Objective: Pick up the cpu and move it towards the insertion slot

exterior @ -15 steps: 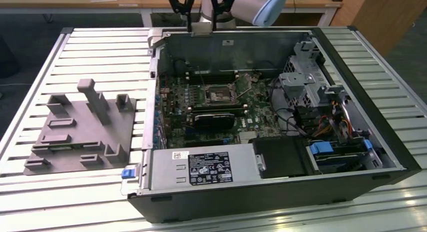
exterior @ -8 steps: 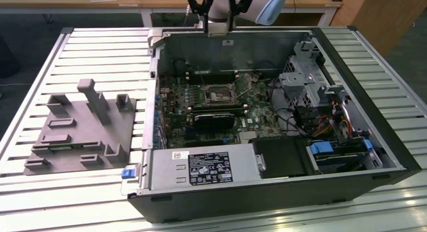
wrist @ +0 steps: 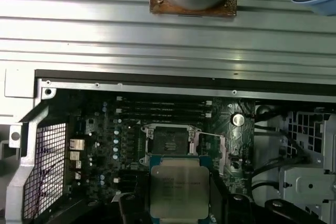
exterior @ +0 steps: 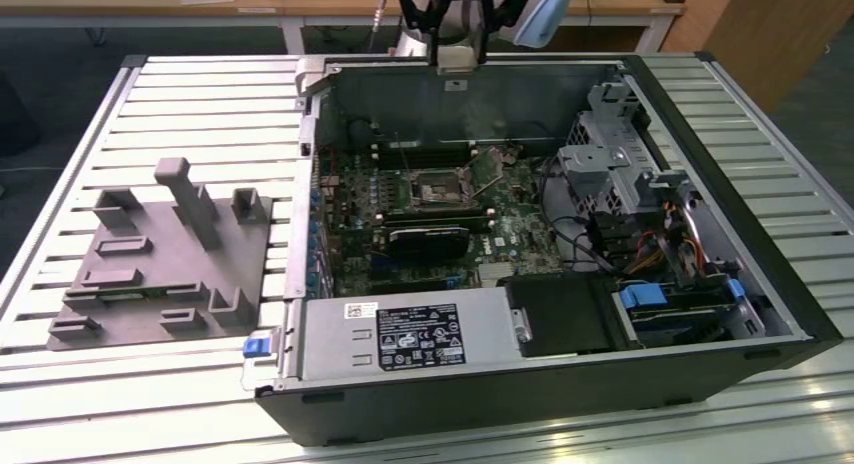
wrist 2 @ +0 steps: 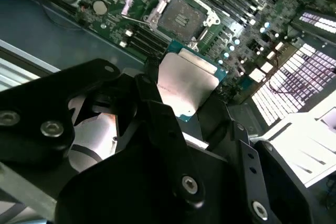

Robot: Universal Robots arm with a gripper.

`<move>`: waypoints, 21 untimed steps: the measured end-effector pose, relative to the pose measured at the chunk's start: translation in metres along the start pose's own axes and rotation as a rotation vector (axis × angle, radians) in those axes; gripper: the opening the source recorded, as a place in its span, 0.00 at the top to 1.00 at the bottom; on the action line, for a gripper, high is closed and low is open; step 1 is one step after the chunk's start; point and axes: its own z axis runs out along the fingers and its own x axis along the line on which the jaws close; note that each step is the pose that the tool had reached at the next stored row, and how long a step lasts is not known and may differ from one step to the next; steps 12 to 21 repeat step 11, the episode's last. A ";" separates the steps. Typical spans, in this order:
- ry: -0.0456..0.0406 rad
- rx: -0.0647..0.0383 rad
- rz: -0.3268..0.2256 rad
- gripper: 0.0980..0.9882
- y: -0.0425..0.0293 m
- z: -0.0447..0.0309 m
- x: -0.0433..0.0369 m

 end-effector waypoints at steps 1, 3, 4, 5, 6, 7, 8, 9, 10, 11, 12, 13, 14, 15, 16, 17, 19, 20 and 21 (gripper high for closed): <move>0.0000 0.000 0.000 0.50 0.0000 0.0000 -0.0005; -0.0001 0.000 0.000 0.50 0.0000 0.0001 -0.0006; -0.0002 0.000 0.000 0.50 0.0000 0.0001 -0.0006; -0.0001 0.000 0.000 0.50 0.0000 0.0001 -0.0007; -0.0001 0.000 0.000 0.50 0.0000 0.0001 -0.0007; -0.0001 0.000 0.000 0.50 0.0000 0.0001 -0.0008; -0.0001 0.000 0.000 0.50 0.0000 0.0001 -0.0008; -0.0001 0.000 0.000 0.50 0.0000 0.0000 -0.0009; -0.0001 0.000 0.000 0.50 0.0000 0.0001 -0.0009; -0.0001 0.000 0.000 0.50 0.0000 0.0001 -0.0009; -0.0001 0.000 0.000 0.50 0.0000 0.0001 -0.0009; -0.0001 0.000 0.000 0.50 0.0000 0.0001 -0.0009; -0.0001 0.000 0.000 0.50 0.0000 0.0001 -0.0009; -0.0001 0.000 0.000 0.50 0.0000 0.0001 -0.0009; -0.0001 0.000 0.000 0.50 0.0000 0.0001 -0.0009; -0.0001 0.000 0.000 0.50 0.0000 0.0001 -0.0009; -0.0001 0.000 0.000 0.50 0.0000 0.0001 -0.0009; -0.0001 0.000 0.000 0.50 0.0000 0.0001 -0.0009; -0.0001 0.000 0.000 0.50 0.0000 0.0001 -0.0009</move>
